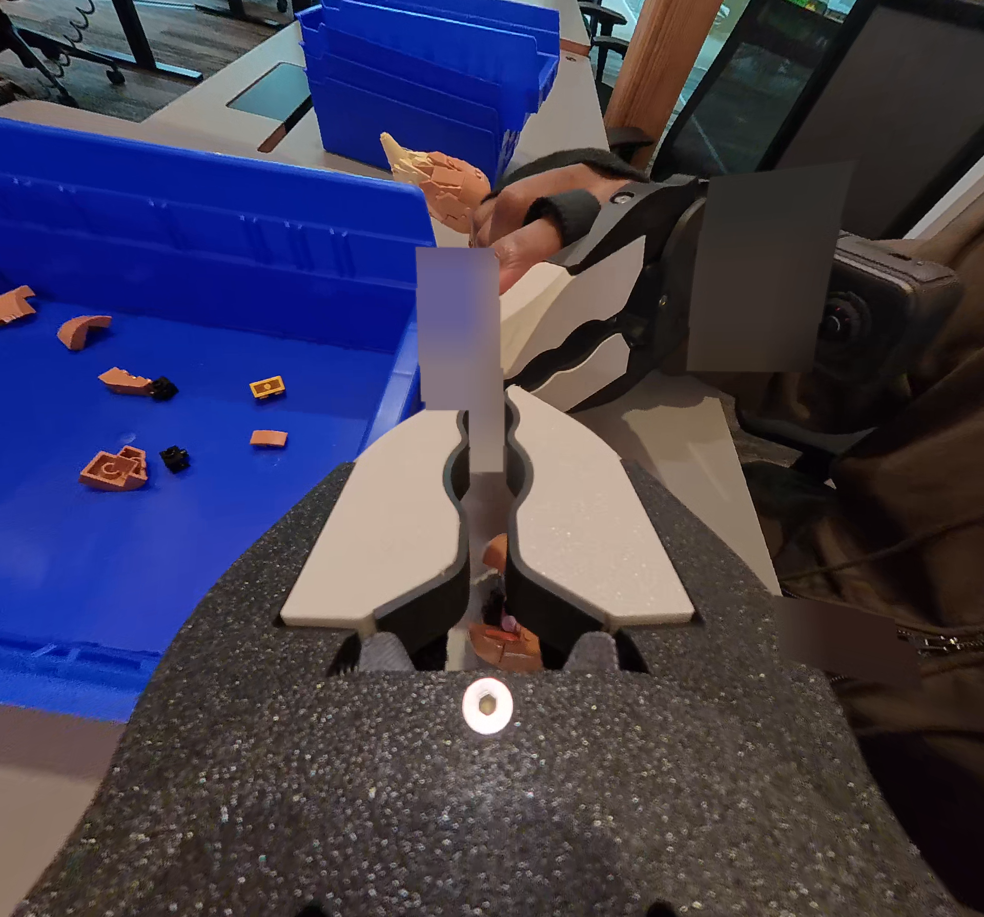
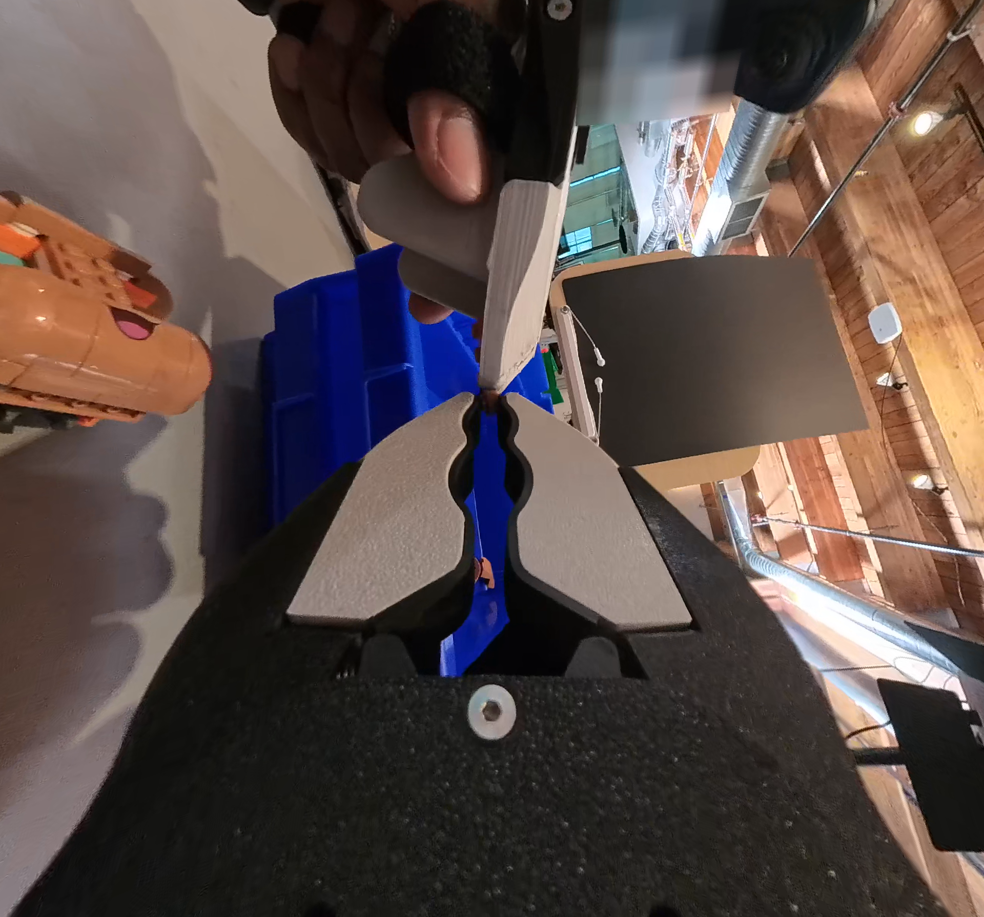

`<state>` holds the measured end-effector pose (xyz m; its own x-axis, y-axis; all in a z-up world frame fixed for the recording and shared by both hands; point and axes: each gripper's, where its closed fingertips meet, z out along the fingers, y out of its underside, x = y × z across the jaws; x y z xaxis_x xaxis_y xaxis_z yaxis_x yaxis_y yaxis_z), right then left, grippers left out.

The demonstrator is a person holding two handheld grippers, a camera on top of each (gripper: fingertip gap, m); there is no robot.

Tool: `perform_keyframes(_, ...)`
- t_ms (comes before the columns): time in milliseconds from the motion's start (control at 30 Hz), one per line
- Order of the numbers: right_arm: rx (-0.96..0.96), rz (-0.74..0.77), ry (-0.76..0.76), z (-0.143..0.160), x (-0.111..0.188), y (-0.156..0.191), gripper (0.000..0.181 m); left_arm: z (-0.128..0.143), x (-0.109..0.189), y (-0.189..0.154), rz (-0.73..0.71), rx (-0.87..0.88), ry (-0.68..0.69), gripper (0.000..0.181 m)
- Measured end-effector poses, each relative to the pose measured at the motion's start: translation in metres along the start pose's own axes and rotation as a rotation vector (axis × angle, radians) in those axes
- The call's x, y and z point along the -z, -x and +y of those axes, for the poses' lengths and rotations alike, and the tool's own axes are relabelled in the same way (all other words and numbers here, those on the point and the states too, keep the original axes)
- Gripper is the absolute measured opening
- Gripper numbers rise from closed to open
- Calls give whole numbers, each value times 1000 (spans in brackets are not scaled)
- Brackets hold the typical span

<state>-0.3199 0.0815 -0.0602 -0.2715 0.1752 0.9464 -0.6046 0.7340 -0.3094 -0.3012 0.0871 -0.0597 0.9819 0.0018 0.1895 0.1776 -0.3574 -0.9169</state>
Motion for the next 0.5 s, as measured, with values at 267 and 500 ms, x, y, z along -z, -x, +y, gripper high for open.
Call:
perform_keyframes(267, -83, 69, 73, 14, -3, -15, 5, -19, 15, 15, -88, -9, -133, 8)
perform_keyframes(500, -265, 168, 459, 80, -12, -30, 21, -48, 47, 30, -188, 4, -351, 6)
